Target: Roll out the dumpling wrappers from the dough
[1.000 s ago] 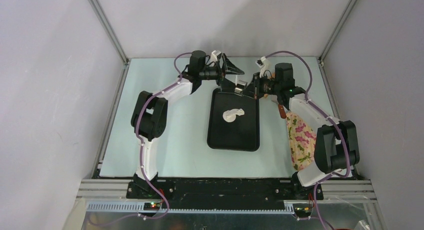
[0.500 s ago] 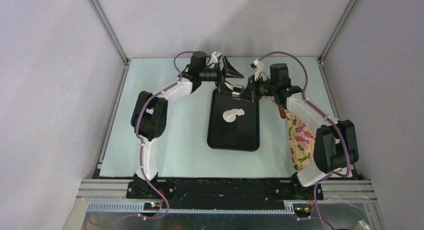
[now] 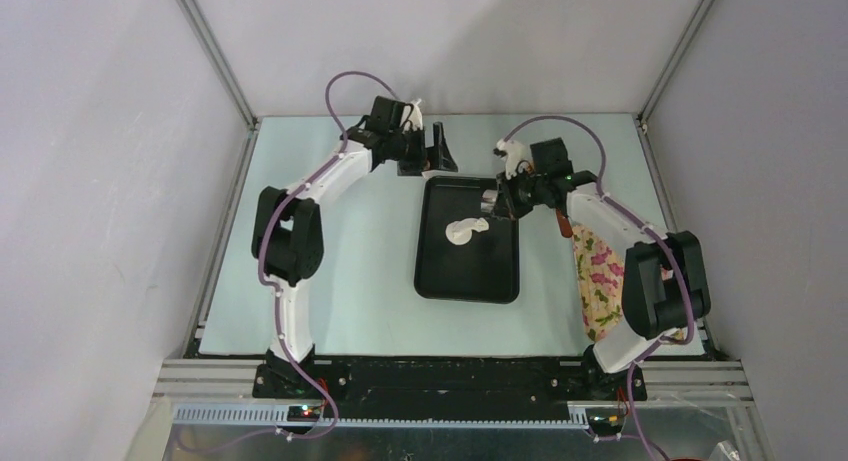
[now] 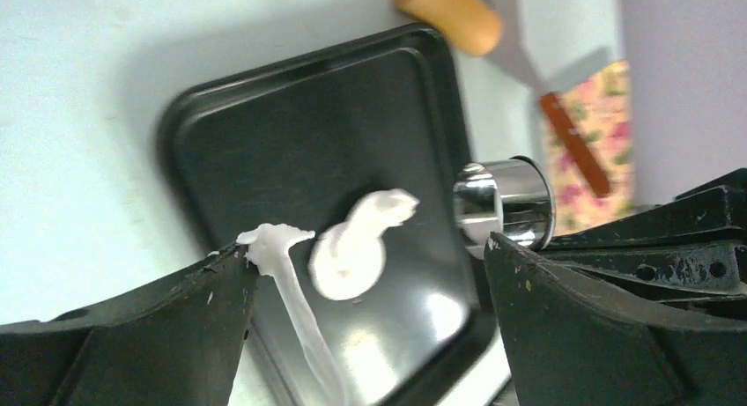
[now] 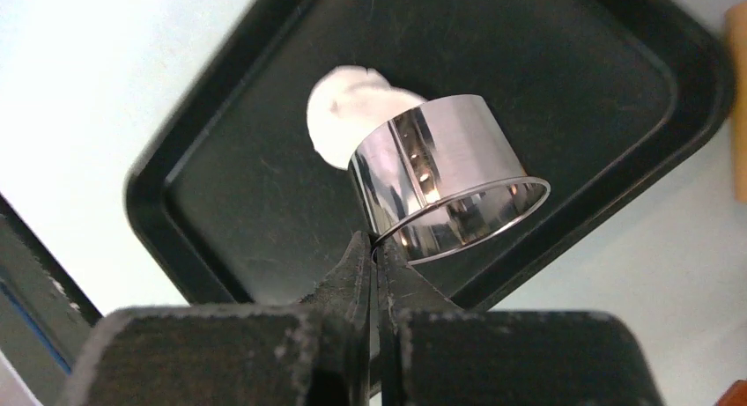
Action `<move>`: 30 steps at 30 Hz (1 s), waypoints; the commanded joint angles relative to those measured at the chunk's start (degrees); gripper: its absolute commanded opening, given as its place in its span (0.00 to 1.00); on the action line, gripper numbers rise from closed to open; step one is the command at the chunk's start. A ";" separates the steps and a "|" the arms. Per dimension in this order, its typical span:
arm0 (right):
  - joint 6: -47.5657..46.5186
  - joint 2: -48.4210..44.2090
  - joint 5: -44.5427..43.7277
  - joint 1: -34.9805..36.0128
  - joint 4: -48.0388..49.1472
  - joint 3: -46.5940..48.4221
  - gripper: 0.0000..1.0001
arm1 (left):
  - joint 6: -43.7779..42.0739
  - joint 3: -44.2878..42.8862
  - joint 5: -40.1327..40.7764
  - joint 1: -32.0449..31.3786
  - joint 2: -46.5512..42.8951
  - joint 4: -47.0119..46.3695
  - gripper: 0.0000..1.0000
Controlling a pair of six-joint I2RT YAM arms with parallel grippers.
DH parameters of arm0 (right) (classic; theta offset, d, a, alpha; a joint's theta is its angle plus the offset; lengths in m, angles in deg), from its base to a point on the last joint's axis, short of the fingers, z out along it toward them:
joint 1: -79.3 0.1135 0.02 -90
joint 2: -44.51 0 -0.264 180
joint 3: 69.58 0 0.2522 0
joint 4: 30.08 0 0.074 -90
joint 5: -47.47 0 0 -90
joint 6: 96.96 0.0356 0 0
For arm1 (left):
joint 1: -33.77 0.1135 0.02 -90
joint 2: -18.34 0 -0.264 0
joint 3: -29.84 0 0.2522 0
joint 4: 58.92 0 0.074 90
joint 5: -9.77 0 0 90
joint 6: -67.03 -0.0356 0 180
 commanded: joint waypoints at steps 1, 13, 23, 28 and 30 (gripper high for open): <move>-6.03 2.54 -7.80 4.02 -5.96 2.22 0.00 | -20.28 -3.36 15.64 -1.98 -7.56 8.83 1.00; -16.11 5.16 -13.24 15.57 -18.55 1.83 0.05 | -27.58 3.12 23.85 -2.64 -16.71 8.95 1.00; -19.21 1.06 -10.34 19.36 -25.77 -0.09 0.49 | -20.54 0.90 12.38 -0.33 -16.61 10.13 1.00; -21.67 -3.39 -1.94 18.65 -29.67 0.99 0.74 | -18.16 0.53 5.65 0.24 -15.88 9.39 1.00; -21.47 -4.29 1.54 16.14 -30.02 2.76 0.75 | -17.38 0.21 4.74 0.15 -15.58 9.09 1.00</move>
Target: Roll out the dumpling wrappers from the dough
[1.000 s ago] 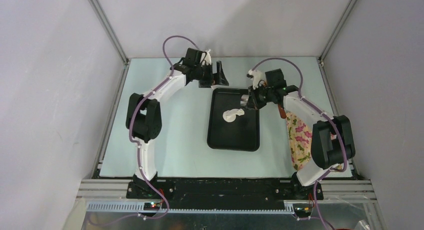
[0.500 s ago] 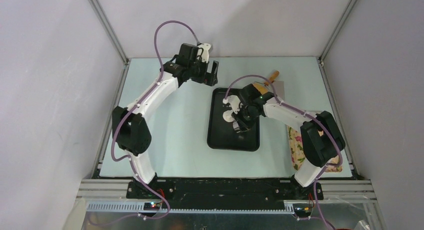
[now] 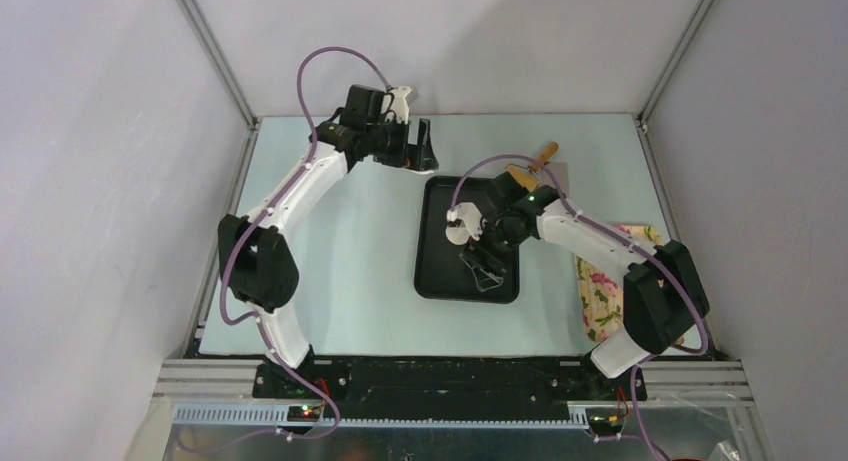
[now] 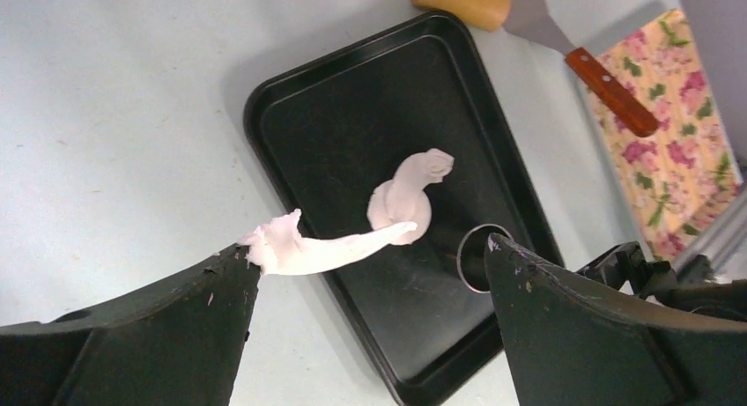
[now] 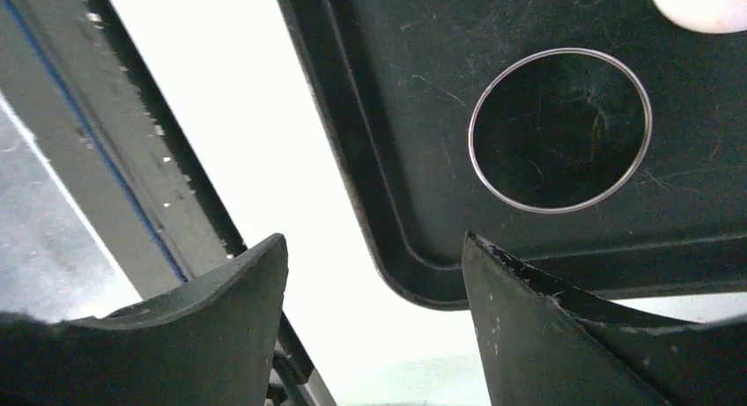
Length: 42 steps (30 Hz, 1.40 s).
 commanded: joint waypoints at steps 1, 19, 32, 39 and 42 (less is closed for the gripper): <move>-1.06 -4.43 10.42 -5.44 -3.17 3.84 0.75 | 2.95 -2.56 -6.75 0.14 -0.63 -1.60 1.00; 36.48 14.63 33.35 -22.19 28.01 17.93 0.63 | 12.54 -2.18 -17.68 -6.03 1.68 -4.35 1.00; 44.26 17.14 43.91 -21.52 40.43 14.57 0.43 | 11.71 -1.83 -16.06 -6.77 3.77 -4.64 1.00; 34.15 16.61 41.45 -21.05 29.45 16.21 0.46 | 11.76 -2.36 -15.87 -6.66 4.81 -4.60 1.00; 32.19 16.70 40.27 -21.32 28.02 16.33 0.52 | 11.23 -2.62 -14.83 -6.68 4.93 -4.66 1.00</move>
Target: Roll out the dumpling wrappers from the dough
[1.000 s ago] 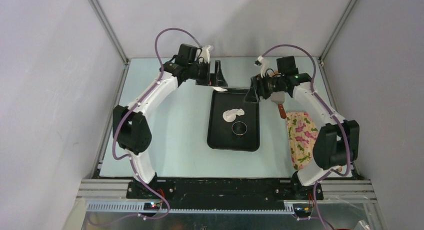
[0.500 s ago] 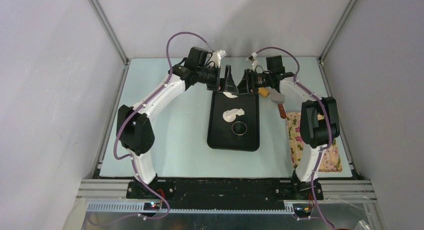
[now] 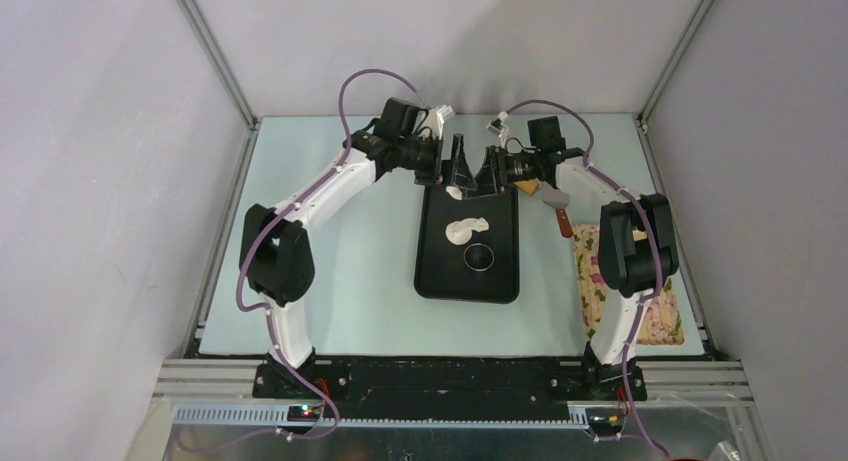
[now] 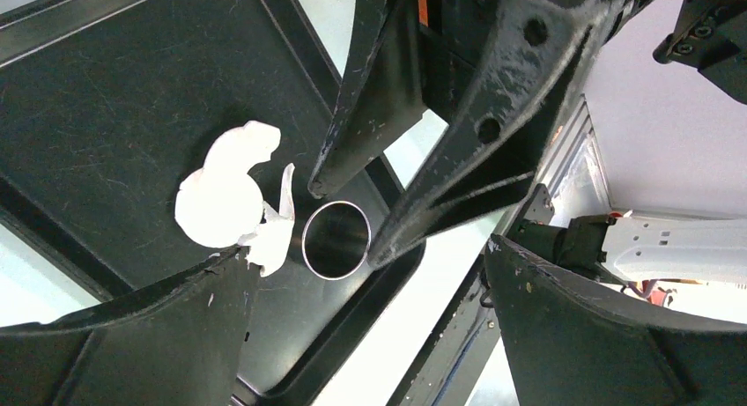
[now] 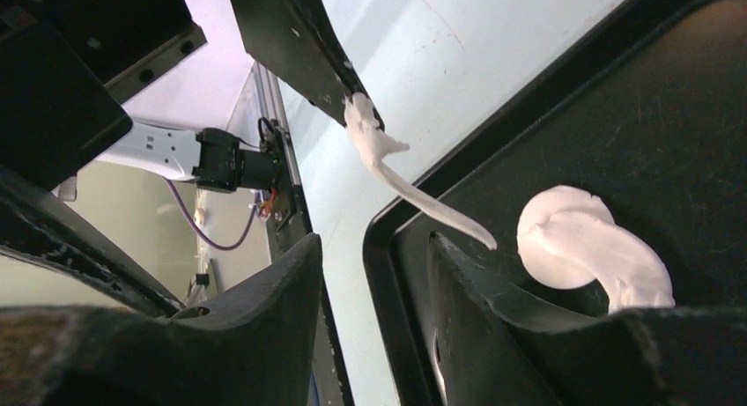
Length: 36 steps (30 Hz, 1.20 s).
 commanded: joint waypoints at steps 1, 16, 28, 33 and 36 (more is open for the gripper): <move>-5.60 -0.57 -1.07 -0.17 -3.94 1.59 0.56 | -1.19 -2.44 1.36 0.01 0.10 -1.32 1.00; -14.27 1.68 -27.01 0.62 -18.52 4.61 0.63 | 1.67 -3.77 -0.96 0.71 5.63 -2.82 1.00; -16.38 7.15 -41.10 5.65 -21.30 4.15 0.66 | 1.95 2.06 -1.78 2.42 1.15 -4.95 1.00; -16.77 6.99 -39.57 5.71 -20.78 4.01 0.65 | 2.29 2.18 -2.17 2.42 0.92 -5.31 1.00; -16.92 6.06 -40.72 6.03 -19.98 4.02 0.64 | 2.46 2.35 -2.30 2.46 0.93 -5.47 1.00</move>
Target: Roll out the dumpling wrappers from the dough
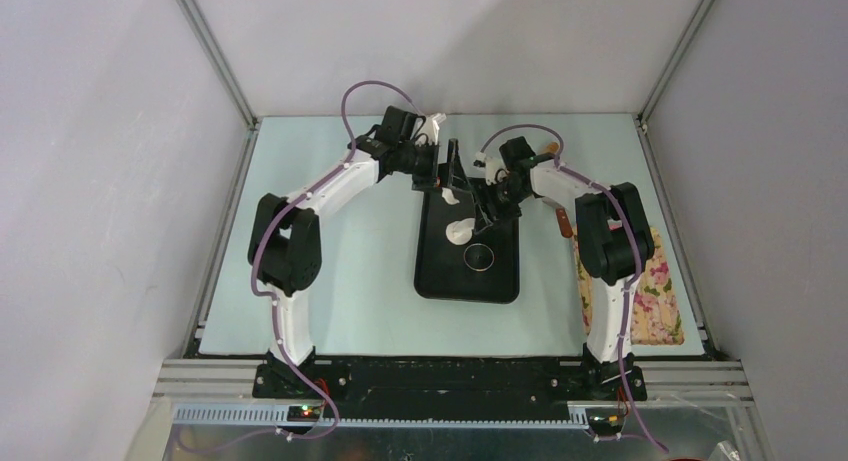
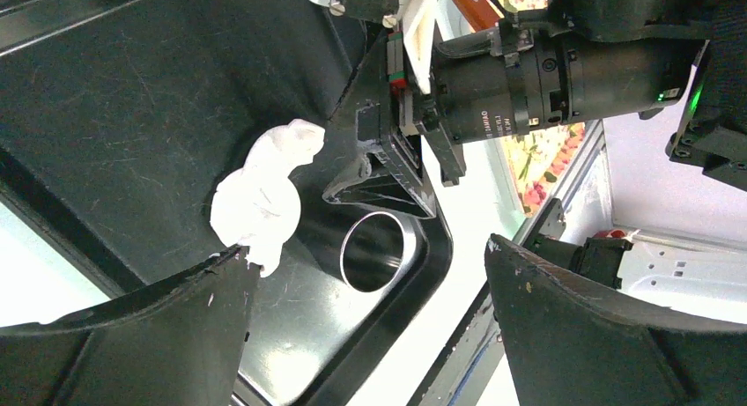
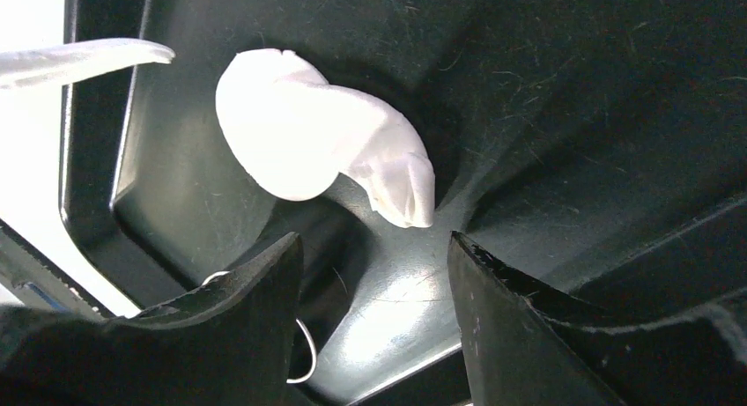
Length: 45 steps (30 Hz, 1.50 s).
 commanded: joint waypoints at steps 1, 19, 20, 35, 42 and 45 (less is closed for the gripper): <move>-1.45 -1.86 -2.54 0.48 0.94 1.33 0.64 | 0.93 0.31 -2.04 0.23 -3.75 -2.04 1.00; -2.21 2.99 -3.68 1.65 1.02 5.92 0.08 | 1.69 0.72 -3.04 0.39 -3.56 -2.90 1.00; -2.34 2.61 -3.63 1.61 0.79 6.10 0.03 | 1.62 0.74 -3.01 0.39 -3.59 -2.94 1.00; -1.56 -5.54 16.66 -3.24 -5.97 16.70 0.00 | 2.05 1.28 -3.11 1.43 -3.88 -3.43 1.00; 4.17 -3.49 26.80 -7.22 -6.16 19.13 0.00 | 2.55 1.35 -3.64 1.94 -4.03 -3.75 1.00; 3.83 -3.49 25.62 -7.67 -5.83 17.57 0.00 | 2.73 1.64 -3.75 2.48 -4.46 -3.99 1.00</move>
